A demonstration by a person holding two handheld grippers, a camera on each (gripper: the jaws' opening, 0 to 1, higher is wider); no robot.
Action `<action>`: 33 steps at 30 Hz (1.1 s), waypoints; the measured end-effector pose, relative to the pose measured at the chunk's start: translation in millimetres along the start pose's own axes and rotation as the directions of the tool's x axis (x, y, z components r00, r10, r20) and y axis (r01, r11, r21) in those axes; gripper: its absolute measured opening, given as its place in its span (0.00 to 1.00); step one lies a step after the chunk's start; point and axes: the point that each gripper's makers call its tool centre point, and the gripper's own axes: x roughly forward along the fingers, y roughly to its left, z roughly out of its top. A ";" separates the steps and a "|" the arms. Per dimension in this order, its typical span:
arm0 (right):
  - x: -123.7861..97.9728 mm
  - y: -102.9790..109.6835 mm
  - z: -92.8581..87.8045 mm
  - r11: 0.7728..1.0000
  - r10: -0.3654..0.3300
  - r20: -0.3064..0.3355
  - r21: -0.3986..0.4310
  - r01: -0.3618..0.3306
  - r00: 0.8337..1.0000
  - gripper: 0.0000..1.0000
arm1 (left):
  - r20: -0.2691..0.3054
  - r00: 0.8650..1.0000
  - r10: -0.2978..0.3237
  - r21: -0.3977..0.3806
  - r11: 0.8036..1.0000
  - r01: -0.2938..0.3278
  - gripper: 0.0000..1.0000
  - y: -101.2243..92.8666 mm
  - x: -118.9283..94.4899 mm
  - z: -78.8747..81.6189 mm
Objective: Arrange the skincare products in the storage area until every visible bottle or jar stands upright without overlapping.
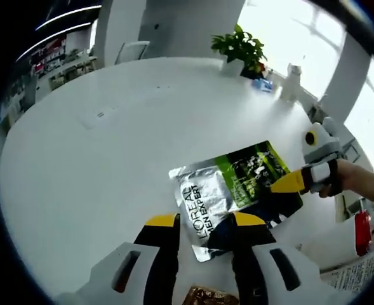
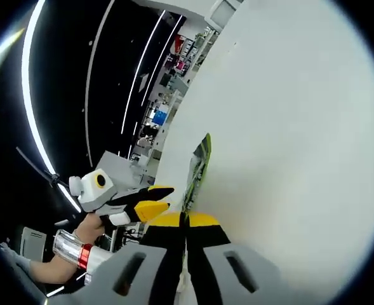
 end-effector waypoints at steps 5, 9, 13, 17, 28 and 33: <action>-1.9 8.1 11.2 1.000 0.008 0.033 -0.021 -0.007 0.999 0.01 | 0.051 0.999 0.011 -0.021 1.000 -0.010 0.30 1.9 -18.3 9.7; -3.5 20.6 24.5 0.999 0.025 0.065 -0.049 -0.022 0.998 0.01 | 0.073 0.997 0.019 -0.031 0.999 -0.017 0.31 2.3 -32.6 14.2; -6.0 35.6 37.3 0.996 0.056 0.095 -0.070 -0.049 0.994 0.01 | 0.099 0.995 0.025 -0.038 0.999 -0.022 0.32 5.3 -47.3 16.5; -8.4 55.4 47.1 0.992 0.101 0.122 -0.087 -0.090 0.987 0.01 | 0.125 0.992 0.025 -0.033 0.999 -0.021 0.32 -3.1 -61.2 20.2; -13.0 98.9 54.0 0.968 0.212 0.130 -0.164 -0.190 0.968 0.01 | 0.262 0.962 -0.081 -0.103 0.988 0.112 0.35 -31.3 -94.2 42.9; -15.1 120.4 56.2 0.945 0.302 0.143 -0.178 -0.275 0.943 0.01 | 0.357 0.923 -0.144 -0.147 0.967 0.208 0.37 -45.1 -106.8 64.4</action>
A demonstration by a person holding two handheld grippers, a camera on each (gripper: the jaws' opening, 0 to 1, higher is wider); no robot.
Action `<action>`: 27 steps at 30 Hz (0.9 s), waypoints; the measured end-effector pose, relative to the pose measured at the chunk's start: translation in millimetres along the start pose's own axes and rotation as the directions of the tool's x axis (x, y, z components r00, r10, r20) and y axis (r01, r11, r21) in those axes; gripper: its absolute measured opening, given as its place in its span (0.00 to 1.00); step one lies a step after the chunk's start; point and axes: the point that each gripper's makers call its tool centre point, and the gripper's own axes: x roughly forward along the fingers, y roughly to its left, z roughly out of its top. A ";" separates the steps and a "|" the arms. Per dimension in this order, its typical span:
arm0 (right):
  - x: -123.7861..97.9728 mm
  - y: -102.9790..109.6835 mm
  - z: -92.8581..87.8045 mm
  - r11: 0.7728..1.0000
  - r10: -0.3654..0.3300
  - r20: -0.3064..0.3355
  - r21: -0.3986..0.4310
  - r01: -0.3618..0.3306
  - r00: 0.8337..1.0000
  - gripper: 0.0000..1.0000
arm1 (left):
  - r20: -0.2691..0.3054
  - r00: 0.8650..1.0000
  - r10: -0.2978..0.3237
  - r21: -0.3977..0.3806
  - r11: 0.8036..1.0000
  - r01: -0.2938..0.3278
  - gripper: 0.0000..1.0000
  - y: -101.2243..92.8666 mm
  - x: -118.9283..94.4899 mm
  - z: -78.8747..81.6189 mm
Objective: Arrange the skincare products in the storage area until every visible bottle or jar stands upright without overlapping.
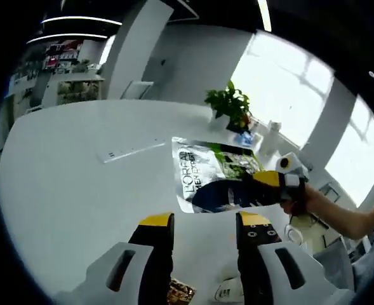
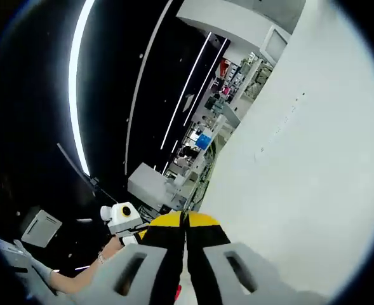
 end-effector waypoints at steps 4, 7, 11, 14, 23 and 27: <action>0.0 14.8 -2.7 0.999 0.039 -0.025 -0.035 -0.040 0.999 0.01 | 0.051 0.998 -0.047 -0.022 0.999 0.048 0.37 -9.0 -2.1 13.2; -0.5 21.5 0.1 0.997 0.081 -0.001 -0.013 -0.081 0.997 0.01 | 0.075 0.995 -0.069 -0.052 0.996 0.073 0.36 -10.6 0.0 20.3; -1.2 28.3 1.8 0.993 0.115 0.016 -0.001 -0.115 0.993 0.01 | 0.089 0.993 -0.081 -0.082 0.993 0.088 0.30 -12.8 3.0 23.7; -1.5 32.9 2.4 0.991 0.136 0.027 0.003 -0.136 0.990 0.01 | 0.109 0.990 -0.093 -0.099 0.990 0.104 0.24 -15.8 4.7 28.4; -7.2 41.6 0.4 0.985 0.166 0.053 0.038 -0.168 0.985 0.01 | 0.171 0.978 -0.124 -0.140 0.979 0.148 0.09 -28.2 1.1 41.3; -8.2 51.0 0.3 0.981 0.187 0.069 0.042 -0.190 0.980 0.01 | 0.224 0.960 -0.167 -0.186 0.960 0.210 0.03 -39.4 -6.2 52.2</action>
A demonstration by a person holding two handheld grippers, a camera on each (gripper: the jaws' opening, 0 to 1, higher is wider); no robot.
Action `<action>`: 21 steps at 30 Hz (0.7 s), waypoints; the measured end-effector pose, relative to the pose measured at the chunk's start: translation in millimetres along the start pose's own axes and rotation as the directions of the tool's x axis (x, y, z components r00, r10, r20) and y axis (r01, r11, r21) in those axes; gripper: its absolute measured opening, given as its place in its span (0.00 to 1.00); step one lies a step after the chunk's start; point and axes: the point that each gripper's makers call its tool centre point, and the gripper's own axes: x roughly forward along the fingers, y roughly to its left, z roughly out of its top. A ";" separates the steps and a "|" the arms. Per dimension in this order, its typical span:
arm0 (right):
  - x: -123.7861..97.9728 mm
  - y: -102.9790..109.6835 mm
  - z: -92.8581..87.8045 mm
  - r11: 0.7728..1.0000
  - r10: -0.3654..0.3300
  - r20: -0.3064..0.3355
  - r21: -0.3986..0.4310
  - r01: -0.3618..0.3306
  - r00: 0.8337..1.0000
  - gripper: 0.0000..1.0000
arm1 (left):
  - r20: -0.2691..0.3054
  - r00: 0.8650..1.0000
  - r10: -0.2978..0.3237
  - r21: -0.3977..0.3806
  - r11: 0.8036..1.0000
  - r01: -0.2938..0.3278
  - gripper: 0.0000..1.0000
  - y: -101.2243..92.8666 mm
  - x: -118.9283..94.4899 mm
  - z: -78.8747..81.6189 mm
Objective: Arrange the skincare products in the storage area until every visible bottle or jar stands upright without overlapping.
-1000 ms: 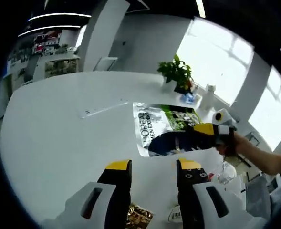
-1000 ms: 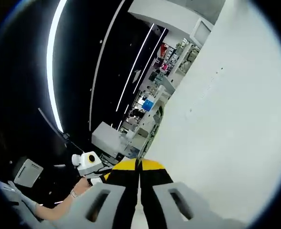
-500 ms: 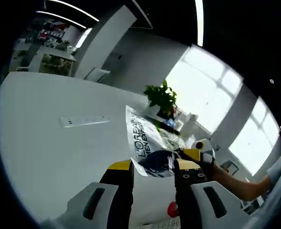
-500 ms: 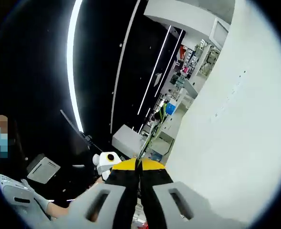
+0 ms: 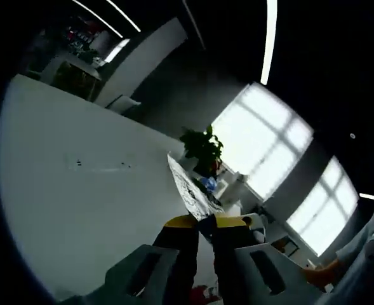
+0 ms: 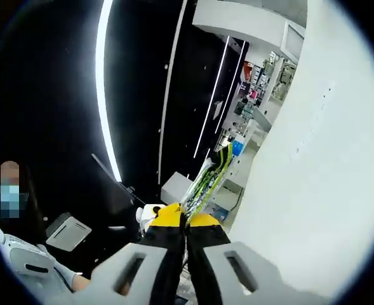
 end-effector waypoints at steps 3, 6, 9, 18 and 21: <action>2.7 9.3 -0.8 1.000 0.016 0.002 -0.005 -0.016 1.000 0.01 | 0.008 1.000 -0.016 0.009 1.000 0.016 0.00 -10.4 -2.7 4.5; 3.9 19.3 -0.3 0.999 0.042 0.004 -0.005 -0.042 0.999 0.01 | 0.013 0.999 -0.042 0.025 0.999 0.041 0.00 -24.0 -8.5 9.2; 7.0 32.6 -2.9 0.998 0.051 -0.002 -0.019 -0.051 0.999 0.02 | 0.017 0.999 -0.047 0.047 0.998 0.046 0.00 -33.9 -14.8 12.6; 13.8 55.7 -15.9 0.979 -0.004 -0.085 -0.204 -0.014 0.996 0.11 | 0.029 0.998 -0.061 0.133 0.989 0.057 0.00 -65.5 -38.4 22.7; 13.7 66.3 -22.8 0.965 0.014 -0.121 -0.257 -0.045 0.993 0.14 | 0.023 0.996 -0.081 0.167 0.983 0.076 0.00 -80.3 -48.2 22.4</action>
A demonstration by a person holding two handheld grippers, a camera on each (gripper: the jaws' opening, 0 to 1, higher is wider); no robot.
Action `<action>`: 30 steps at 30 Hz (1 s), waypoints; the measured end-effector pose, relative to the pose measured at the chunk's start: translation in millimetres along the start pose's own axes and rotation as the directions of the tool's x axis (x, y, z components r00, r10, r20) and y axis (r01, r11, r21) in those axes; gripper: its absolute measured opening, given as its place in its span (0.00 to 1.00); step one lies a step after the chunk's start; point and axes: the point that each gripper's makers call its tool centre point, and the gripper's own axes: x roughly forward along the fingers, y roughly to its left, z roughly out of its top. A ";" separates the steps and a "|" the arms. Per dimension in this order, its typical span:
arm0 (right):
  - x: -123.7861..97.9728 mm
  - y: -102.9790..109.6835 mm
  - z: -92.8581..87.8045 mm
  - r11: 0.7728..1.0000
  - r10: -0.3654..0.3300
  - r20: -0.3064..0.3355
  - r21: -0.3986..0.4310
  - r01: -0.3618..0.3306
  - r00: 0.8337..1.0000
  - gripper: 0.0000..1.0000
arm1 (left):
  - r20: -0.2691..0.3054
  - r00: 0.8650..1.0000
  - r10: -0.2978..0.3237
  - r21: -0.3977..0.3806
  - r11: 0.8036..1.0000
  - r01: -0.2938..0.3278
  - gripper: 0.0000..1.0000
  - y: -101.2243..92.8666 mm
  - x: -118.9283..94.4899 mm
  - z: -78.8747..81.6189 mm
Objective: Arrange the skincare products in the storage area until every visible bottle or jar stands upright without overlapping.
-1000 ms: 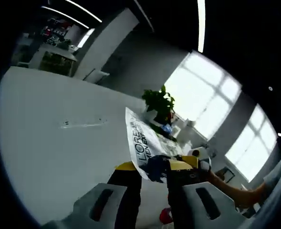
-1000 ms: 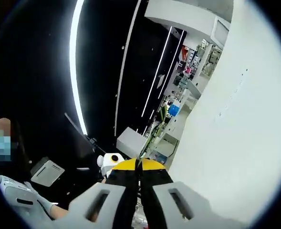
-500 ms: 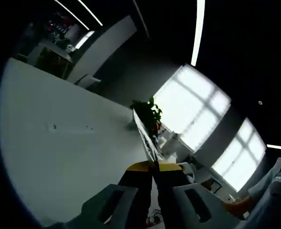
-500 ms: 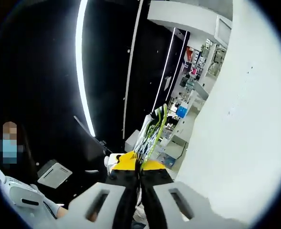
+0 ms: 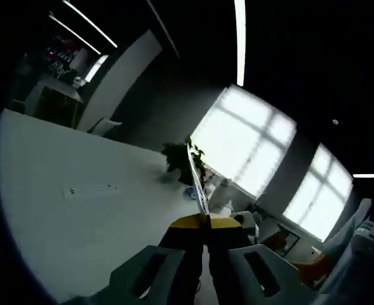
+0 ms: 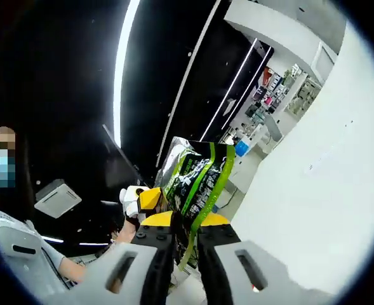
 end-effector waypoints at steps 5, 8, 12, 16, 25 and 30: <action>-2.9 5.6 -9.6 0.999 -0.005 -0.064 -0.053 0.001 0.998 0.21 | -0.042 0.999 0.005 0.073 0.997 -0.002 0.00 -17.3 -14.6 -5.6; -5.0 10.2 -13.2 0.997 -0.001 -0.091 -0.074 -0.006 0.996 0.22 | -0.056 0.998 -0.002 0.087 0.996 0.007 0.00 -23.2 -21.5 -7.1; -9.4 14.4 -20.1 0.993 -0.003 -0.139 -0.119 -0.013 0.990 0.25 | -0.093 0.996 -0.009 0.099 0.995 0.018 0.00 -29.6 -33.3 -13.3; -14.5 26.6 -29.7 0.990 0.036 -0.180 -0.124 -0.059 0.983 0.23 | -0.129 0.991 -0.030 0.108 0.993 0.044 0.00 -39.0 -43.8 -18.9; -30.3 51.1 -52.2 0.988 0.113 -0.204 -0.082 -0.132 0.972 0.17 | -0.219 0.973 -0.071 0.145 0.984 0.105 0.00 -63.0 -59.7 -31.3; -34.5 59.2 -59.5 0.987 0.118 -0.215 -0.082 -0.138 0.970 0.15 | -0.257 0.963 -0.081 0.141 0.983 0.120 0.00 -68.3 -66.6 -40.6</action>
